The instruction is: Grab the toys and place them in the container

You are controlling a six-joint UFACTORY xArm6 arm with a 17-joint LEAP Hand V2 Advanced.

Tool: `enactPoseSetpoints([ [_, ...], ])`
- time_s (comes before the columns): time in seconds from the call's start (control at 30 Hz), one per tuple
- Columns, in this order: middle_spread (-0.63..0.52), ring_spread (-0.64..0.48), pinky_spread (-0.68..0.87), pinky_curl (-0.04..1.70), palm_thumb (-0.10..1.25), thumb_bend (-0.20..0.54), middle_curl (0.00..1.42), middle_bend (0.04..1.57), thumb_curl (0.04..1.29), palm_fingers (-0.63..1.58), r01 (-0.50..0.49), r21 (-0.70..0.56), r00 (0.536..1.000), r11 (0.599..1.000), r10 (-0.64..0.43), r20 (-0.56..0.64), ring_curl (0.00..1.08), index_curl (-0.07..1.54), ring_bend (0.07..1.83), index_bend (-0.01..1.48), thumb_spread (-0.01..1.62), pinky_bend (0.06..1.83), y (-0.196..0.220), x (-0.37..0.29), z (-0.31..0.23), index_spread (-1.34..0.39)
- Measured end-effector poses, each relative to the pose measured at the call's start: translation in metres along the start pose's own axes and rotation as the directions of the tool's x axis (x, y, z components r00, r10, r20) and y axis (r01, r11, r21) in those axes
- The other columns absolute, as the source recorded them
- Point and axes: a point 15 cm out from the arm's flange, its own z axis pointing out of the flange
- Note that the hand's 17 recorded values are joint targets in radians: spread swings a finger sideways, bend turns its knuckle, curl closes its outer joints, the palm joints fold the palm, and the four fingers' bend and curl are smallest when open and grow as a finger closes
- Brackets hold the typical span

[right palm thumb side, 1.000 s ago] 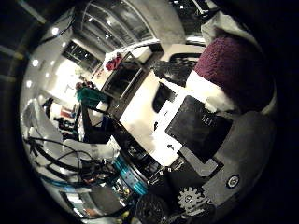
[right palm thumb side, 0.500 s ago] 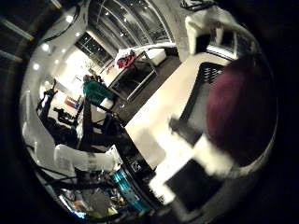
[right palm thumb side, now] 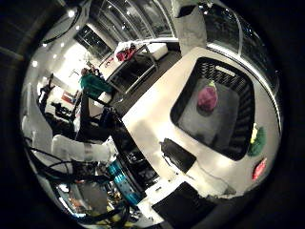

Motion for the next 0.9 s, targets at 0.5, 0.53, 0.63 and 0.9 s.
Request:
enactPoseSetpoints([
  [0.5,0.00,0.05,0.39,0.32,0.61,-0.023,0.32,0.28,0.33,0.24,-0.456,-0.134,0.870,0.880,0.409,-0.276,0.23,0.27,0.43,0.16,1.08,0.45,0.177,0.298,0.031,-0.37],
  [0.53,0.01,0.06,0.39,0.32,0.61,-0.023,0.32,0.27,0.33,0.22,-0.476,-0.140,0.860,0.868,0.426,-0.281,0.23,0.28,0.42,0.16,1.08,0.45,0.186,0.308,0.035,-0.37],
  [0.63,0.03,0.07,0.37,0.31,0.61,-0.023,0.32,0.25,0.33,0.19,-0.534,-0.158,0.829,0.831,0.477,-0.293,0.22,0.28,0.40,0.16,1.08,0.44,0.212,0.339,0.051,-0.34],
  [0.9,0.03,0.08,0.35,0.30,0.59,-0.024,0.32,0.22,0.32,0.13,-0.585,-0.203,0.802,0.786,0.522,-0.290,0.22,0.27,0.36,0.15,1.08,0.44,0.237,0.383,0.089,-0.38],
])
